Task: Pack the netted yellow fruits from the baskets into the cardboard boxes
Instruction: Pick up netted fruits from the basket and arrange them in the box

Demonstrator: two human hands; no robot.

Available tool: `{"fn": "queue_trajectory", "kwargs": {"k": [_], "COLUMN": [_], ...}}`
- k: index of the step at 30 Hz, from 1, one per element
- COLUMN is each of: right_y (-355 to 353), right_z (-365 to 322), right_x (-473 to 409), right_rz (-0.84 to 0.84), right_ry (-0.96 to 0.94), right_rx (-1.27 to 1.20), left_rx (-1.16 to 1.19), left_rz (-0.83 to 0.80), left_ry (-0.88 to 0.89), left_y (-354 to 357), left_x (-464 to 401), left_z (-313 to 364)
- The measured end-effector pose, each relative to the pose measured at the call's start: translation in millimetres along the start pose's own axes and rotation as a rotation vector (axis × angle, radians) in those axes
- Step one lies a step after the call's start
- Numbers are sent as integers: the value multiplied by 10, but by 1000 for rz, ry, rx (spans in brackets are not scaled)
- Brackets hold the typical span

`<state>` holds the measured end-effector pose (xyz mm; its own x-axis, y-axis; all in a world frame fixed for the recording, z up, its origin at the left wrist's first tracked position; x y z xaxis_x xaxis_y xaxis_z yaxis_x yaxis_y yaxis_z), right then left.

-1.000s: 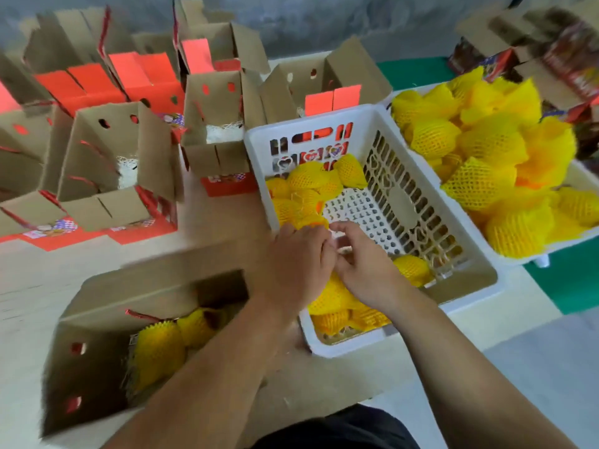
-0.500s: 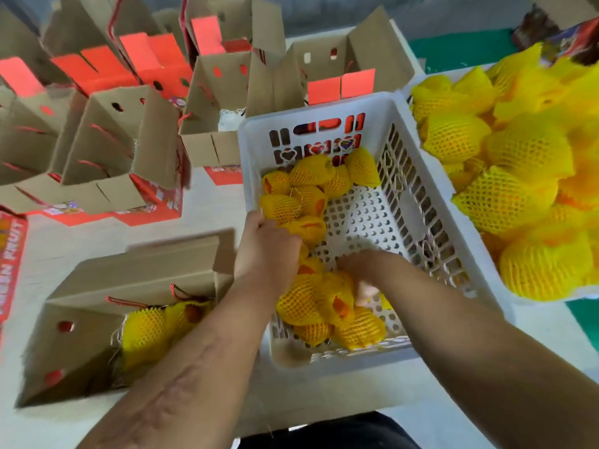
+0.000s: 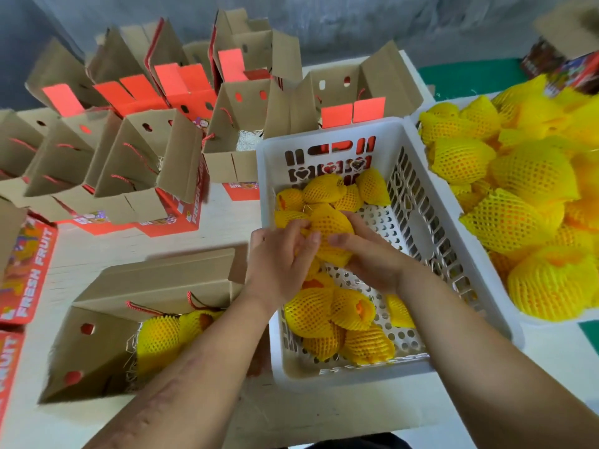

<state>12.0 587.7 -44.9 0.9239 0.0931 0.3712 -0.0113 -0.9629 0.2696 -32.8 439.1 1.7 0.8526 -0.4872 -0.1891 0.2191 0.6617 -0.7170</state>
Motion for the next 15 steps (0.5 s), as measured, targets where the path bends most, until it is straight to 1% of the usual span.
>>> {"fn": "queue_trajectory", "kwargs": {"k": [2, 3, 5, 7, 8, 9, 12, 14, 15], "right_y": [186, 287, 561, 883, 1043, 1203, 1767, 2130, 2265], "right_z": [-120, -160, -198, -194, -187, -176, -80, 23, 89], "right_x": [120, 186, 283, 331, 334, 323, 216, 134, 101], "right_rz": [56, 93, 153, 214, 243, 255, 181, 175, 226], "right_ry": [-85, -119, -171, -204, -226, -243, -215, -171, -148], "right_rx": [-119, -118, -93, -89, -89, -88, -61, 20, 102], "left_rx": [186, 299, 550, 865, 989, 1035, 993, 959, 900], "left_rz": [100, 156, 274, 316, 325, 346, 375, 328, 277], "left_ry": [-5, -51, -209, -333, -351, -350, -337, -322, -348], "left_y": [-84, -114, -199, -286, -373, -514, -1044, -1364, -1489], "left_x": [66, 120, 254, 397, 468, 528, 733, 866, 940], "left_z": [8, -7, -66, -136, -182, -235, -500, -752, -901]}}
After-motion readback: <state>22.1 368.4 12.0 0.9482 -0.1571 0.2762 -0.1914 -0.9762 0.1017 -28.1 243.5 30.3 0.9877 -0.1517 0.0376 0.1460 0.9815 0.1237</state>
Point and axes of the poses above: each hand's wrist, its own x-axis away from the middle knuckle, its own y-axis out of the palm, z = x × y, the point moved 7 cm from there along -x, towards the middle knuckle, and after that the axes turned 7 degrees about x, right-handed, at the moved point
